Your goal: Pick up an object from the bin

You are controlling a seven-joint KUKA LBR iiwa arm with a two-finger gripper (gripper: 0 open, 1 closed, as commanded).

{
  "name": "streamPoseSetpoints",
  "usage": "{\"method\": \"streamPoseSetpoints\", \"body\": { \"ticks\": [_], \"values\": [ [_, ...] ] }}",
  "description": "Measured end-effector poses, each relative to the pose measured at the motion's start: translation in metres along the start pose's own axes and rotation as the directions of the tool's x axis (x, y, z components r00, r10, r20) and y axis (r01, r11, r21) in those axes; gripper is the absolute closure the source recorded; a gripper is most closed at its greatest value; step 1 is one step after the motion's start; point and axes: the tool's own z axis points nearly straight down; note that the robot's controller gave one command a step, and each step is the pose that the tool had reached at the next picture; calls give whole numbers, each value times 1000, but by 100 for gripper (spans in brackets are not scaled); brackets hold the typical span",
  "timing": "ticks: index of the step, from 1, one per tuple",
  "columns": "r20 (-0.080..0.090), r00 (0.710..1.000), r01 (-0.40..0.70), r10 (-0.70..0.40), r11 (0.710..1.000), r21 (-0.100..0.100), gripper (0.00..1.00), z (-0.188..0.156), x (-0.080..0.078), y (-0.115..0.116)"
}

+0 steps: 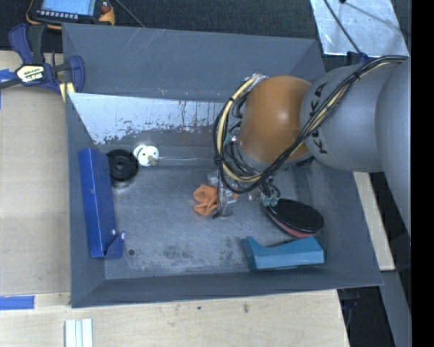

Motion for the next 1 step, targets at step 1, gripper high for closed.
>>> {"method": "streamPoseSetpoints", "body": {
  "ticks": [1],
  "values": [
    [0,1000,-1,1,1000,0,100,0,0,0]
  ]
}}
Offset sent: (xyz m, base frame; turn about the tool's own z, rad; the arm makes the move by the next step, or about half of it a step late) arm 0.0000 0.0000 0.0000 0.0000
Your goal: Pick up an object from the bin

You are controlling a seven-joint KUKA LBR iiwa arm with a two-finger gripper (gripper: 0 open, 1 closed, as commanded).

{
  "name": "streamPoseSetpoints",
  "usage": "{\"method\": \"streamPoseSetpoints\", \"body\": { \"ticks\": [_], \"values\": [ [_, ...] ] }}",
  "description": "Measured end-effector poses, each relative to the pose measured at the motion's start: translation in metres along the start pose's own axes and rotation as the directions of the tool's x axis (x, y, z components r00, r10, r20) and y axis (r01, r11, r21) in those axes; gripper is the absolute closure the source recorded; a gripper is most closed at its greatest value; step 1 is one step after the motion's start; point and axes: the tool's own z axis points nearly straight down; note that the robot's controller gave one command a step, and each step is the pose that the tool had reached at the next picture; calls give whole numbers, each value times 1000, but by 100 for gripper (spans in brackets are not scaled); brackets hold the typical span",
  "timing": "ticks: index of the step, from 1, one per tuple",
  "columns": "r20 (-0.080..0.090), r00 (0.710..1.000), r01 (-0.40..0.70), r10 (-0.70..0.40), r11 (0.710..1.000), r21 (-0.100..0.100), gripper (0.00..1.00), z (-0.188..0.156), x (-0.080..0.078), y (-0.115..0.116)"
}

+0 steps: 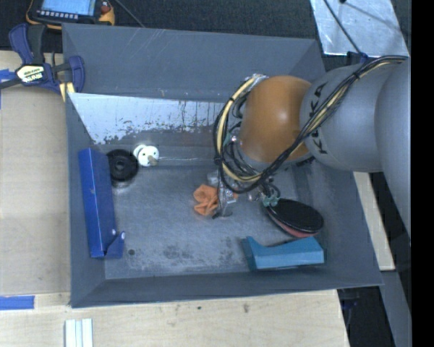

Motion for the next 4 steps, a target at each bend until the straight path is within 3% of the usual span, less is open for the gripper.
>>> {"method": "streamPoseSetpoints", "body": {
  "ticks": [4],
  "values": [
    [0,1000,-1,1,1000,0,100,0,0,0]
  ]
}}
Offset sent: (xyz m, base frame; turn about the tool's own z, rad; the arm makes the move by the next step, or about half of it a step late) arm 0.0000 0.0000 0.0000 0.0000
